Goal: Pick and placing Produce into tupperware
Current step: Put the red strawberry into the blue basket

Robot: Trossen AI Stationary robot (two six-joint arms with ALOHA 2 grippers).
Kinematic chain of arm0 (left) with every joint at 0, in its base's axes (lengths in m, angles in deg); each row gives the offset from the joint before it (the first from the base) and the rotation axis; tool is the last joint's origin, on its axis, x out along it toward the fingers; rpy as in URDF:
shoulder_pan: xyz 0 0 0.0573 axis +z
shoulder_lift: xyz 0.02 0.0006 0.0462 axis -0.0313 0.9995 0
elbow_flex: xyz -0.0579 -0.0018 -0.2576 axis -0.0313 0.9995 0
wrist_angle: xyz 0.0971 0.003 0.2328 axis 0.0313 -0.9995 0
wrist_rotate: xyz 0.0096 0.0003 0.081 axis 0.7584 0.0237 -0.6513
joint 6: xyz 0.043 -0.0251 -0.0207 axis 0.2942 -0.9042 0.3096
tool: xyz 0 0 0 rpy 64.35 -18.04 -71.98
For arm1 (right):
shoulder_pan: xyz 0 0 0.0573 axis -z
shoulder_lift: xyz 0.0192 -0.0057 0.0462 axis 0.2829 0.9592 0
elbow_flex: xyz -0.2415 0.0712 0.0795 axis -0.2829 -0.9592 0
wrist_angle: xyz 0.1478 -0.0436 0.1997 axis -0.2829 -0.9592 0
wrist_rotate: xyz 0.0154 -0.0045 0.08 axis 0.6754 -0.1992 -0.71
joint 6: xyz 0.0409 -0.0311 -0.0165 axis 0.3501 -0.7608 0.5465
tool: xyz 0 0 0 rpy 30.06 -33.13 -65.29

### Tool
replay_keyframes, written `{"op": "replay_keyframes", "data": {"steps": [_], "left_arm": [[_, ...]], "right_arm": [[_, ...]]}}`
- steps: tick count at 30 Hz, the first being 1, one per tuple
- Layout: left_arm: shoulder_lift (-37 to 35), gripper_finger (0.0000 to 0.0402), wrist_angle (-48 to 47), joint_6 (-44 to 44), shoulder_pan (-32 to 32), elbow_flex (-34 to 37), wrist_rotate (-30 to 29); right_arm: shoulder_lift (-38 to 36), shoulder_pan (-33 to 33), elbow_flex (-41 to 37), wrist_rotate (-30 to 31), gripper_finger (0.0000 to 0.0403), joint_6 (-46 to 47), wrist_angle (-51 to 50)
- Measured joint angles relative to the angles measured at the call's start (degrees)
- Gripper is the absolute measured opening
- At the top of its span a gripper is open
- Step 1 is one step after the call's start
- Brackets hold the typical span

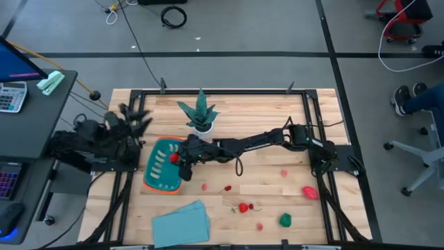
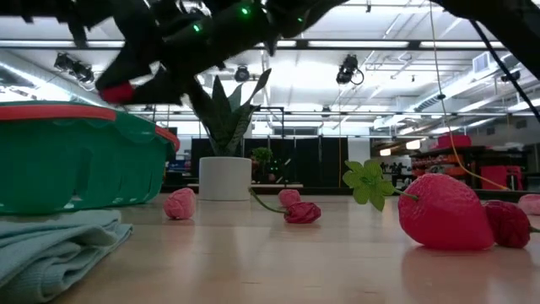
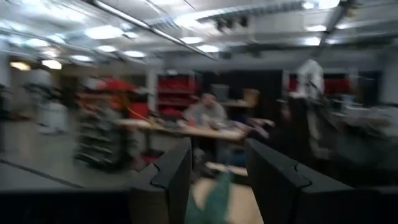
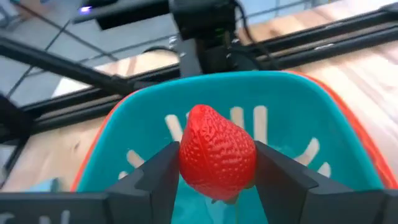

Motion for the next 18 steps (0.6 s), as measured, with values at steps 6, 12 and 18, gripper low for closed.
{"op": "replay_keyframes", "data": {"steps": [6,12,18], "left_arm": [[0.2,0.0154,-1.9,1.3,0.0,-5.7,-0.2],[0.8,0.0157,-3.7,1.3,0.0,-5.7,-0.2],[2.2,0.0154,-3.3,1.3,0.0,-5.5,-0.2]], "right_arm": [[1.3,1.0,10.0,-2.9,0.019,-2.8,-13.2],[2.9,1.7,13.7,-3.1,0.019,-2.9,-18.2],[6.5,1.7,13.6,-5.5,0.019,-2.6,-17.6]]}}
